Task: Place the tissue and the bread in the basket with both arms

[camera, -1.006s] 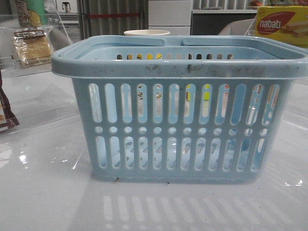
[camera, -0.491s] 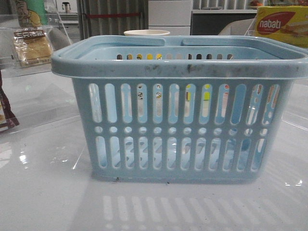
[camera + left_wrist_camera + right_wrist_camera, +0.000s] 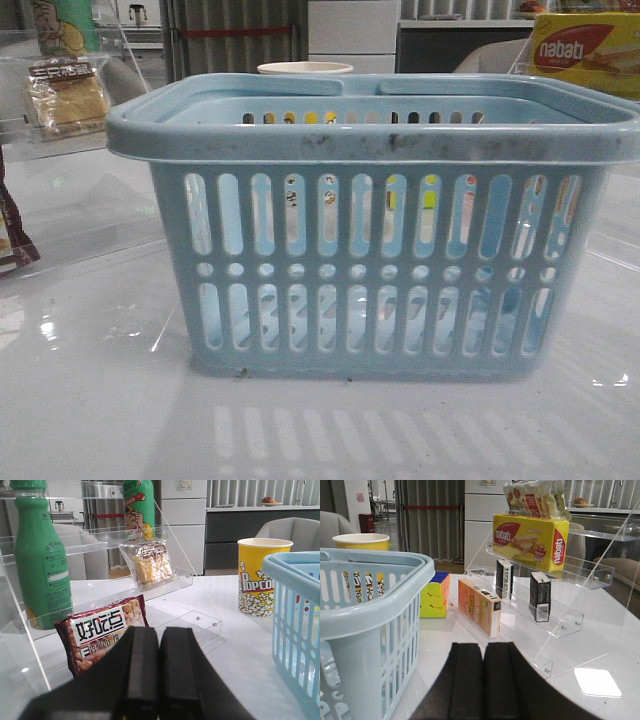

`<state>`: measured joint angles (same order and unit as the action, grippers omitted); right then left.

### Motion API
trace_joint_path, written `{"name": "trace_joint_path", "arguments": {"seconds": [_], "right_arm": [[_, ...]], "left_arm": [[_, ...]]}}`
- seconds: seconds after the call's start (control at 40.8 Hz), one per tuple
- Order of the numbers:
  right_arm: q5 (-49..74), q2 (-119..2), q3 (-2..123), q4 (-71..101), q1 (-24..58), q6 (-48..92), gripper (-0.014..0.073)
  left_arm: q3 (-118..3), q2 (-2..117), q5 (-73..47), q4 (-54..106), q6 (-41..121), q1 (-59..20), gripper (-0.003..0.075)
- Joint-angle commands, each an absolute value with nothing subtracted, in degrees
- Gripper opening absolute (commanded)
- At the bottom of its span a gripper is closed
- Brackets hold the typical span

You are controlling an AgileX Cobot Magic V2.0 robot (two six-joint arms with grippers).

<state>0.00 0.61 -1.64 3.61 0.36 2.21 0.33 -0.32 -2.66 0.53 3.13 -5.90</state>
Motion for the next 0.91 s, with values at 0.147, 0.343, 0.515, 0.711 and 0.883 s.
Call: {"name": "trace_joint_path", "arguments": {"seconds": [0.147,0.343,0.515,0.711,0.883], "right_arm": [[-6.1,1.7,-1.4,3.9,0.1,2.6,0.0057],[-6.6,1.7,1.7,3.9,0.1,2.6,0.0057],[-3.9,1.7,10.7,3.9,0.1,2.6,0.0057],[4.7,-3.2,22.9,3.9,0.1,2.6,0.0057],[15.1,-12.2,33.8,3.9,0.1,2.6,0.0057]], "left_arm": [[0.8,-1.3,6.0,0.9,2.8,-5.9,0.0092],[-1.1,-1.3,12.9,0.7,2.8,-5.9,0.0092],[-9.0,-1.1,7.6,0.7,2.8,-5.9,0.0092],[-20.3,0.6,-1.5,0.4,2.8,-5.9,0.0092],[-30.0,8.5,-10.7,0.4,2.8,-5.9,0.0092]]}}
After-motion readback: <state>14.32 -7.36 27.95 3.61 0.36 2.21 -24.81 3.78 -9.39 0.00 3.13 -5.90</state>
